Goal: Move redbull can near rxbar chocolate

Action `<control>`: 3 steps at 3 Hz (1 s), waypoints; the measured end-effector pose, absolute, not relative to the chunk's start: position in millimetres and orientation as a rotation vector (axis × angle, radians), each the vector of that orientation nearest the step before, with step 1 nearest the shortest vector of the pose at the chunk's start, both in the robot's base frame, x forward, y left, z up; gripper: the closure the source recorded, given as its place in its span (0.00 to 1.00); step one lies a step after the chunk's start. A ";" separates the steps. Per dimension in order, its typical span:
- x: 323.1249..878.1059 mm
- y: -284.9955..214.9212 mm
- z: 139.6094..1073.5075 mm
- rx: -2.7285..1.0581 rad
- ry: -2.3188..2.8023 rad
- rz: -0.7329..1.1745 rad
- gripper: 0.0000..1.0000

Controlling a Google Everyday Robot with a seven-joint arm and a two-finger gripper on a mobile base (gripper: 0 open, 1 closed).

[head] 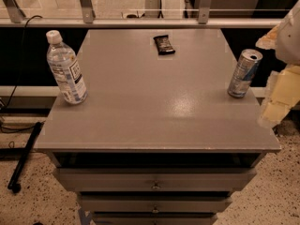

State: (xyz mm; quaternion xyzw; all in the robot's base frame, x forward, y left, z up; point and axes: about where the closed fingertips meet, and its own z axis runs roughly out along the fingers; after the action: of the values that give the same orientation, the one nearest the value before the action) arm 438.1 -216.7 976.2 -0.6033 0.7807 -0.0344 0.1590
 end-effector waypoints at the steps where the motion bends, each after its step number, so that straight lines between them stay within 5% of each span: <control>1: 438.1 -216.6 976.2 -1.725 2.232 -0.099 0.00; 3: 497.2 -282.2 961.6 -1.506 2.210 -0.104 0.00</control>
Offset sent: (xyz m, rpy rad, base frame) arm 0.0632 -0.0710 -0.0213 0.1024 -0.0727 -0.1454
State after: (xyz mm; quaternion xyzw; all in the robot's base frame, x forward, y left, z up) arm 497.2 -282.2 961.6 -0.5474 0.8036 -0.0378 0.2305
